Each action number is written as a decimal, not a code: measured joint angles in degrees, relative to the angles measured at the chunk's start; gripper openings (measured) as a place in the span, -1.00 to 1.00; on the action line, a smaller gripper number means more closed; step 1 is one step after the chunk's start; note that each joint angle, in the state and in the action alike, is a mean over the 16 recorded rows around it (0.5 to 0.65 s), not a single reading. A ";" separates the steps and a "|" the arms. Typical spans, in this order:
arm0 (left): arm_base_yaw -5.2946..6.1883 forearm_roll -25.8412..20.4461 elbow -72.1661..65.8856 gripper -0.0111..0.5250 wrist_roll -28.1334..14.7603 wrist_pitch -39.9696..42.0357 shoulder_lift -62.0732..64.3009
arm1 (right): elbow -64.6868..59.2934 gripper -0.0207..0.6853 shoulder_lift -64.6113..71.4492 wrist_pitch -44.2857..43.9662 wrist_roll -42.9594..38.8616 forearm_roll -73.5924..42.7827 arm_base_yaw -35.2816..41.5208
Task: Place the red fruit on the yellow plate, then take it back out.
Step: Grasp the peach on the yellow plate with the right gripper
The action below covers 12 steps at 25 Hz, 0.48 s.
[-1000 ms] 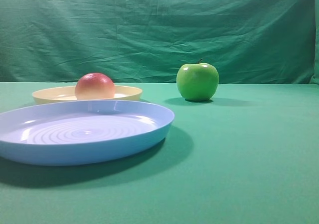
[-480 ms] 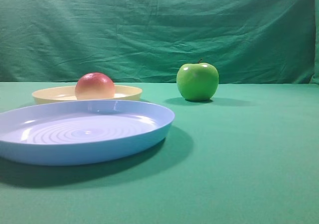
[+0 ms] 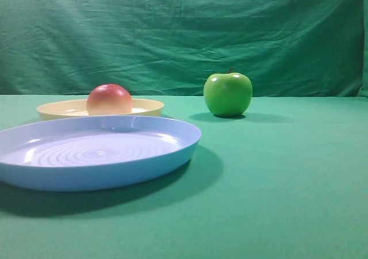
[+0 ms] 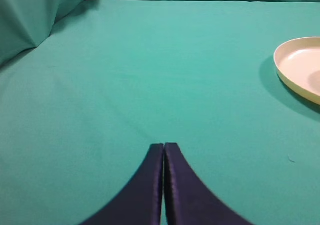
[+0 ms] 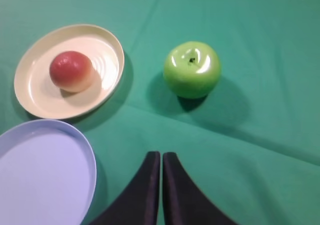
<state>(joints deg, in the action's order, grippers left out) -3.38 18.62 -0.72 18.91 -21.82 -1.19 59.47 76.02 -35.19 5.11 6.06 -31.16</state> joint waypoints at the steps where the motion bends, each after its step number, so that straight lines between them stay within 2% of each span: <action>1: 0.00 0.00 0.00 -0.96 0.00 0.00 0.00 | 1.03 -0.94 1.41 -0.42 0.96 0.02 -0.26; 6: 0.00 0.00 0.00 -0.96 0.00 0.00 0.00 | 9.06 -0.94 10.24 -3.68 6.32 0.11 -2.07; 12: 0.00 0.00 0.00 -0.96 0.00 0.00 0.00 | 24.42 -0.94 23.69 -8.91 12.78 1.54 -4.57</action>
<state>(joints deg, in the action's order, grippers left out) -3.38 18.62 -0.72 18.91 -21.82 -1.19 83.88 99.70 -44.10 17.89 7.60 -35.73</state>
